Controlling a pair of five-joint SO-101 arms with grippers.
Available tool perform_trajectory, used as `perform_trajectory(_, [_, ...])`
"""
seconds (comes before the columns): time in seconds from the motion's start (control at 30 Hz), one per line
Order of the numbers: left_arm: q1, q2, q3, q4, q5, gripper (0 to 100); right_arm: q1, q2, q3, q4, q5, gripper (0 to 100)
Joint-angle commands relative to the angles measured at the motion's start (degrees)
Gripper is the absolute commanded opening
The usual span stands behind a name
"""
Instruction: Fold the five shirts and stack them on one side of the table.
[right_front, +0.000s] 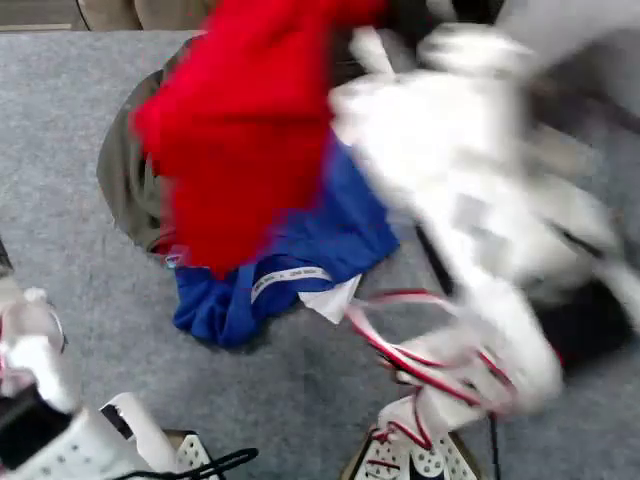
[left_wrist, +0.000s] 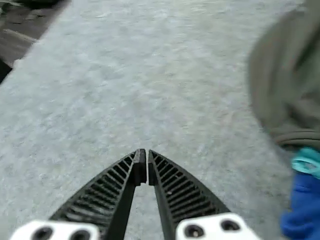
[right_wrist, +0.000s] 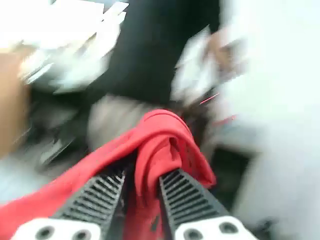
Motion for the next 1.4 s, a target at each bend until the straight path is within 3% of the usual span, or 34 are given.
perform_trajectory(0.0, [9.05,8.31,-7.65,-0.26,2.55,3,18.24,-3.30,-0.75,-0.26,0.62,0.2])
perform_trajectory(0.13, [22.42,17.36,-16.35,4.40,5.80,3,30.73,-3.38,-0.75,11.96,0.35,0.2])
perform_trajectory(0.27, [37.98,28.79,-24.18,6.59,12.66,5,36.79,-3.74,4.62,12.57,0.44,0.2])
perform_trajectory(0.37, [47.38,39.25,-28.40,6.51,18.20,15,38.81,-3.47,11.12,12.57,0.35,0.2])
perform_trajectory(0.47, [52.31,50.33,-34.20,6.42,23.21,22,38.99,-3.74,20.97,12.57,0.62,0.2])
perform_trajectory(0.77, [57.41,88.57,-65.05,4.48,31.56,27,36.97,-12.70,68.26,8.97,0.79,0.2])
perform_trajectory(1.03, [56.00,119.16,-85.45,6.24,31.56,26,34.24,-36.88,114.59,-17.41,3.78,0.2])
perform_trajectory(1.3, [52.84,138.15,-106.73,18.99,31.12,2,27.30,-58.51,159.69,-44.13,12.66,0.2])
perform_trajectory(1.37, [51.60,140.44,-111.38,21.45,31.12,2,27.38,-61.85,167.25,-51.08,12.40,0.2])
